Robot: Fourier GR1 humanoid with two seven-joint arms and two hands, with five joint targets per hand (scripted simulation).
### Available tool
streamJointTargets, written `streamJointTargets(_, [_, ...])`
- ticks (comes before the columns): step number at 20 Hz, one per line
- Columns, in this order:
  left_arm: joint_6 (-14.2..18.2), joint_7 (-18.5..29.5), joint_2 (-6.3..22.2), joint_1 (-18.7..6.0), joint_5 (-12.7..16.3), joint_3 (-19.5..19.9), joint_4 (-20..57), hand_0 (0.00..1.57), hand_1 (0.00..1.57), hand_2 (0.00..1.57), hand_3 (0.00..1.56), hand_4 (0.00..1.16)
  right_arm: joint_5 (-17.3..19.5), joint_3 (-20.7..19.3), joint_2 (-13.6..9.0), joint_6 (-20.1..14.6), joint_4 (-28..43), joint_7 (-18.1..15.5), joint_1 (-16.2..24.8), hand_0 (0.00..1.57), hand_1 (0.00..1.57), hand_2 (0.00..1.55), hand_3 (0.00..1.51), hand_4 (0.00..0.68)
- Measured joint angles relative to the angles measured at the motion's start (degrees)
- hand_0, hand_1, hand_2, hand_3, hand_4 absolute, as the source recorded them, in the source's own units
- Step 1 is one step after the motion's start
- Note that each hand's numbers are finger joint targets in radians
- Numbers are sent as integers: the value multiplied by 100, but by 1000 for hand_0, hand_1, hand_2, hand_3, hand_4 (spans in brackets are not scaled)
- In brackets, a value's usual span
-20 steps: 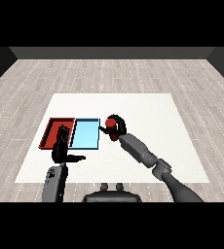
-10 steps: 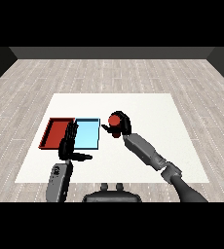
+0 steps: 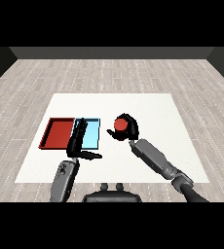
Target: Pick the red can and put it in the red box
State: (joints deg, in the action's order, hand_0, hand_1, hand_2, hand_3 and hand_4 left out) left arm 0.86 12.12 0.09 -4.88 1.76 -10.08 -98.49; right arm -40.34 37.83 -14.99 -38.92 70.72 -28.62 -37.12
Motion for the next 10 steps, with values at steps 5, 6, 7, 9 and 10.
streamJointTargets(5, [316,-144,-6,-258,-116,-366,330,0,0,0,0,0,472,-44,-86,-155,757,184,357,1436,1436,1427,1397,632])
streamJointTargets(6, [409,-104,-6,-241,-121,-483,401,0,0,0,0,0,555,-85,-80,-162,869,262,378,1449,1449,1432,1399,621])
streamJointTargets(7, [498,-86,-7,-327,-104,-549,553,0,0,0,0,0,642,-99,-48,-124,928,242,478,1446,1446,1427,1395,611])
streamJointTargets(9, [602,-171,-7,-498,-98,-644,732,0,0,0,0,0,799,-198,-52,-37,1077,293,610,1442,1442,1430,1395,616])
streamJointTargets(10, [686,-249,-8,-514,-63,-743,717,0,0,0,0,0,882,-232,-19,31,1102,297,661,1443,1443,1431,1397,616])
